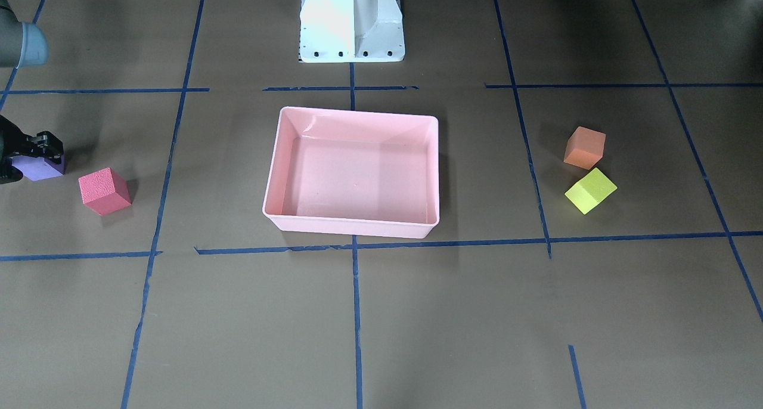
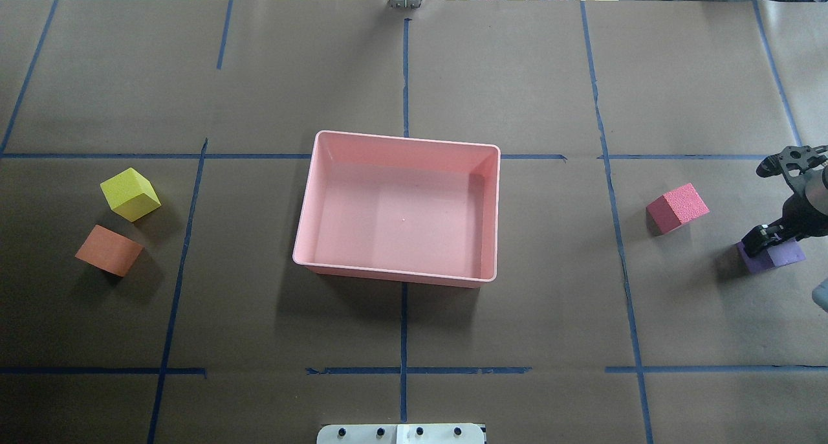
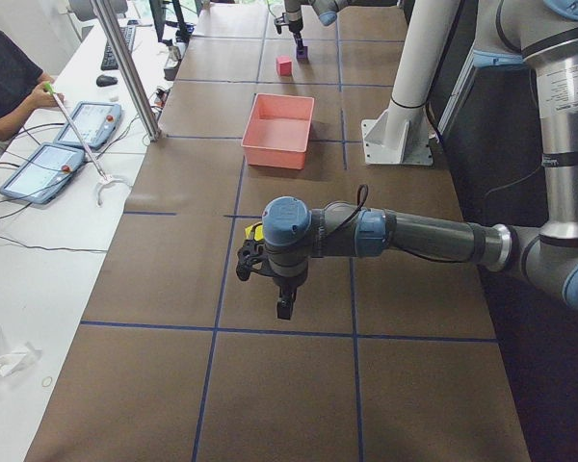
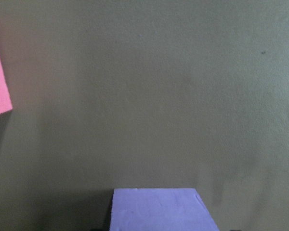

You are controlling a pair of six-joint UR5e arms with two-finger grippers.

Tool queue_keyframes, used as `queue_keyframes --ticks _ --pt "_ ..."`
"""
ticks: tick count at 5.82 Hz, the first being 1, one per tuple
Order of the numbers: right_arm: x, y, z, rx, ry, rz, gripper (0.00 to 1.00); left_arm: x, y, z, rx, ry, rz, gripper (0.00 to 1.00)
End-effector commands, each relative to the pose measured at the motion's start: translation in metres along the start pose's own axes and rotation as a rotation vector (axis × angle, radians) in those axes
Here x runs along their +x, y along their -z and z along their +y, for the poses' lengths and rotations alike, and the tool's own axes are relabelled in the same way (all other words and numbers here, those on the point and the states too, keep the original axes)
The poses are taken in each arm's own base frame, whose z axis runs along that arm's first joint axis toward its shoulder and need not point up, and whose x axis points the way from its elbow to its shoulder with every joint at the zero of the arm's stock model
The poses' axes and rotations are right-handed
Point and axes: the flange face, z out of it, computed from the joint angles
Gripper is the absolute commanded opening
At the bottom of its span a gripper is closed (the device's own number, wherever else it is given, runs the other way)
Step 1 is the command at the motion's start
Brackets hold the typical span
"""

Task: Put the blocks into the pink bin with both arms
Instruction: 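Lower the right gripper onto the purple cube and close it, then carry the purple cube into the pink bin and release it with the right gripper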

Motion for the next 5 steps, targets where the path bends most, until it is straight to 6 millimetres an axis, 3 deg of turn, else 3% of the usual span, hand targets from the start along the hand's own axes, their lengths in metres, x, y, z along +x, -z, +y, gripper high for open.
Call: queue_keyframes --ticks 1,2,3,4,5 --pt "-0.019 0.027 -0.004 0.051 0.015 -0.022 0.00 0.000 0.001 0.000 0.002 0.000 0.000 1.00" --pt "-0.066 0.093 0.004 0.140 0.058 -0.091 0.02 0.003 0.001 0.000 0.006 0.000 0.030 1.00" --pt "-0.106 0.128 0.008 0.138 0.079 -0.210 0.02 0.006 0.001 -0.001 0.010 0.007 0.065 1.00" --pt "-0.179 0.157 -0.014 0.156 0.017 -0.298 0.02 0.007 0.000 -0.001 0.009 0.006 0.065 1.00" --pt "-0.276 0.175 -0.031 0.154 -0.039 -0.371 0.02 0.006 0.000 -0.001 0.008 0.007 0.066 1.00"
